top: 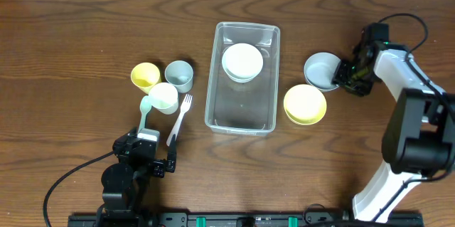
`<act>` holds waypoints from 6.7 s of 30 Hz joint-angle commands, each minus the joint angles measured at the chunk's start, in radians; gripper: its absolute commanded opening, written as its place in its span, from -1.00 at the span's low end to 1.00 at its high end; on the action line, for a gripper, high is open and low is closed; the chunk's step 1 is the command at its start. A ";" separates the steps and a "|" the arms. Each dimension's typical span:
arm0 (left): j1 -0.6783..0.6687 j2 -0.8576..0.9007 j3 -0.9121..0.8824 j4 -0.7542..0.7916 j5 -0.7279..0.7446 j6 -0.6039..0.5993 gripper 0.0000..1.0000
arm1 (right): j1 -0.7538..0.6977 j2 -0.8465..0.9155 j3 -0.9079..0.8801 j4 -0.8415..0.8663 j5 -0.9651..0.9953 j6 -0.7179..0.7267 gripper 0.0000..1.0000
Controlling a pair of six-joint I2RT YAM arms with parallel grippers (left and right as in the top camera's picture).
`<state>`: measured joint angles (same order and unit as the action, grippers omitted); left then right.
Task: Pack container
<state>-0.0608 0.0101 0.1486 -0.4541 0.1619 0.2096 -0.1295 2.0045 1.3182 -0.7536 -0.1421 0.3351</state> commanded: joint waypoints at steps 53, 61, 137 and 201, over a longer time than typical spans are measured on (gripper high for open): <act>-0.003 -0.006 -0.018 0.000 0.014 -0.005 0.96 | 0.495 0.143 0.431 -0.018 -0.049 0.163 -0.91; -0.003 -0.006 -0.018 0.000 0.014 -0.005 0.96 | 0.494 0.003 0.567 -0.155 0.035 0.023 -0.13; -0.003 -0.006 -0.018 0.000 0.014 -0.005 0.96 | 0.500 0.059 0.369 -0.005 0.021 0.083 -0.97; 0.006 0.878 0.852 -0.298 -0.253 -0.204 0.96 | -0.341 -0.406 0.524 -0.601 0.052 -0.029 0.99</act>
<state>-0.0605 0.7418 0.8757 -0.7170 -0.0387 0.0135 -0.4664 1.6081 1.8423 -1.3537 -0.0910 0.3176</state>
